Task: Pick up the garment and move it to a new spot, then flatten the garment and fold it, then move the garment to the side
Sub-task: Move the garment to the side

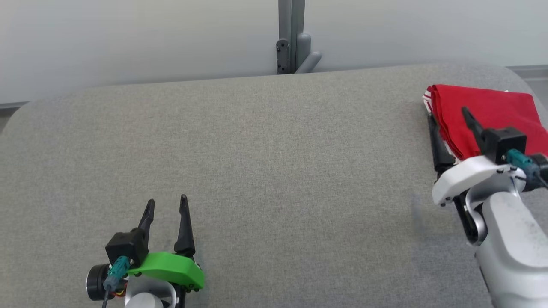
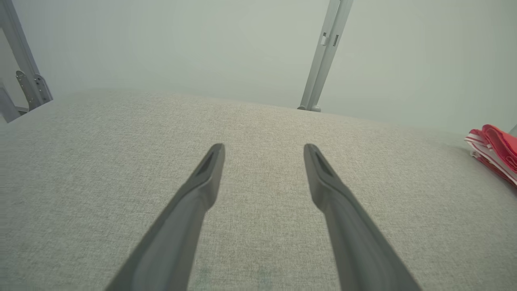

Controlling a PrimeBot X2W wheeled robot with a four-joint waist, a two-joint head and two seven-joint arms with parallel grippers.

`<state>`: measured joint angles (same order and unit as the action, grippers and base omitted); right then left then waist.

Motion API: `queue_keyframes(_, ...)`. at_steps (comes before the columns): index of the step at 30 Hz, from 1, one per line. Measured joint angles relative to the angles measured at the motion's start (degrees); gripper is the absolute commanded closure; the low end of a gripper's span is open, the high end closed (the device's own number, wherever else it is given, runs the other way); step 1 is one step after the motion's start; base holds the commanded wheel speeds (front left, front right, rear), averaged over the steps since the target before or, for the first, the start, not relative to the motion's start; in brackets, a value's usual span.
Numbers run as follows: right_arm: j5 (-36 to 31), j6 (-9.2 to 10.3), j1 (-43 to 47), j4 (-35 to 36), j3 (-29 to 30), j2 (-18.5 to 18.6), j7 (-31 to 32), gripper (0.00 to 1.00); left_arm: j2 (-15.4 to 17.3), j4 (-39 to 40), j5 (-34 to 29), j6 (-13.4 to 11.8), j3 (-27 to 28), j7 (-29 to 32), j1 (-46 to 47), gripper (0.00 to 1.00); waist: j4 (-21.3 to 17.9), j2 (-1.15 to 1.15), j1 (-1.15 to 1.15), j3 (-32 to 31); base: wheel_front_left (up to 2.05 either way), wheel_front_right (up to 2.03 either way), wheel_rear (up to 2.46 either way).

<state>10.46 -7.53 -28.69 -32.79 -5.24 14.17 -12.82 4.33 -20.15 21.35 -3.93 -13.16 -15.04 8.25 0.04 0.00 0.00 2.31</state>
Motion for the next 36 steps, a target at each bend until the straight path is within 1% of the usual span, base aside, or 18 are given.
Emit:
queue_keyframes(2, 0.6, 0.0, 3.2, 3.3, 0.4, -1.5, -0.5, 0.0, -0.1, -0.3, 0.1, -0.1, 0.1, 0.0, -0.7, 0.0, 0.1, 0.0, 0.0, -1.2, 0.0, 0.0, 0.0)
queue_keyframes(5, -0.5, 0.0, 7.9, 8.0, 1.2, -3.7, -0.8, 0.0, -0.2, -0.2, 0.3, -0.1, 0.3, 0.0, -1.6, 0.0, 0.5, 0.0, 0.0, -2.5, 0.0, 0.0, 0.0)
queue_keyframes(9, -0.8, 0.0, 14.2, 13.9, 3.1, -7.6, -1.1, 0.0, -0.3, 0.4, 0.3, -0.2, 0.5, 0.0, -2.8, 0.0, 1.3, 0.0, 0.0, -3.4, 0.0, 0.0, 0.0)
queue_keyframes(15, -3.6, 0.0, 23.5, 21.5, 6.2, -10.4, -0.4, 0.0, -0.5, 1.6, 0.2, -0.2, 0.7, 0.0, -5.1, 0.0, 2.4, 0.0, 0.0, -4.2, 0.0, 0.0, 0.0)
queue_keyframes(20, -4.8, 0.0, 28.6, 25.4, 7.2, -11.2, 0.1, 0.0, -0.8, 2.0, 0.0, -0.1, 0.1, 0.0, -5.7, 0.0, 3.2, 0.0, 0.0, -4.4, 0.0, 0.0, 0.0)
queue_keyframes(23, -3.3, 0.0, 30.6, 27.1, 6.5, -11.2, 0.1, 0.0, -0.9, 1.8, -0.3, -0.1, -0.2, 0.0, -5.7, 0.0, 3.3, 0.0, 0.0, -4.5, 0.0, 0.0, 0.0)
queue_keyframes(36, -1.8, 0.0, 32.2, 28.2, 4.5, -11.3, 0.7, 0.0, -0.9, 1.5, -1.3, 0.1, -0.2, 0.0, -5.8, 0.0, 3.1, 0.0, 0.0, -5.1, 0.0, 0.0, 0.0)
